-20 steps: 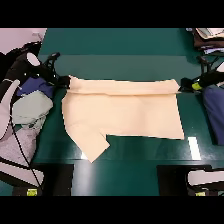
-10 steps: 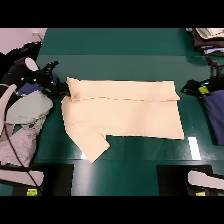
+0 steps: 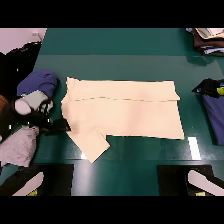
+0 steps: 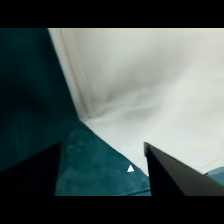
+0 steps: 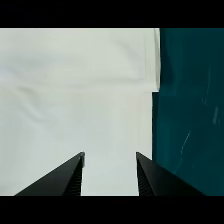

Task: Fold the shirts.

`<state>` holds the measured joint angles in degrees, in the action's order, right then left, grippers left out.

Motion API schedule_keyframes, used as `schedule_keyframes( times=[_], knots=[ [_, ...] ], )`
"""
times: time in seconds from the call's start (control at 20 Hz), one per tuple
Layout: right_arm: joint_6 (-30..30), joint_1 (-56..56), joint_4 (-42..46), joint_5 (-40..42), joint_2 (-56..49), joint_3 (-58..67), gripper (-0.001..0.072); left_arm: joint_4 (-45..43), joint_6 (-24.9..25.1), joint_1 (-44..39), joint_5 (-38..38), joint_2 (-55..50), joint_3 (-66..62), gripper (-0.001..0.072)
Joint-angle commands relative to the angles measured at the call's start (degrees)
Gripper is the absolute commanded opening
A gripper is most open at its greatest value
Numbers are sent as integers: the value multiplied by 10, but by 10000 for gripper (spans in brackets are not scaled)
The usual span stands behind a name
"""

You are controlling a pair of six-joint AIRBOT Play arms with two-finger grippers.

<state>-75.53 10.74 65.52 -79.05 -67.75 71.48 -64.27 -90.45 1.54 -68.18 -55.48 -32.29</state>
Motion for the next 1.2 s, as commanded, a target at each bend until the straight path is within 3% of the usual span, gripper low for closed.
schedule_keyframes(
  times=[0.0, 0.25, 0.45, 0.55, 0.7, 0.95, 1.15],
  knots=[
    [2, -4, -5, -5, 10, 0, 380, 94, -6, 0, 58, 78, 114, 601],
    [2, -3, -21, -7, 10, 0, 380, 162, 9, -9, 149, 78, 144, 601],
    [2, -2, -29, -23, 10, 0, 380, 199, 2, -89, 236, 77, 159, 580],
    [2, 11, -28, -44, 10, -1, 379, 220, 5, -99, 233, 78, 159, 42],
    [2, 66, -27, -64, 25, -45, 380, 214, 14, -98, 192, 78, 148, 25],
    [2, 207, 47, -63, 55, -250, 389, 205, 52, -98, 151, 78, 96, 24],
    [40, 265, -13, -9, 22, -369, 385, 205, 54, -98, 162, 78, 82, 24]
  ],
)
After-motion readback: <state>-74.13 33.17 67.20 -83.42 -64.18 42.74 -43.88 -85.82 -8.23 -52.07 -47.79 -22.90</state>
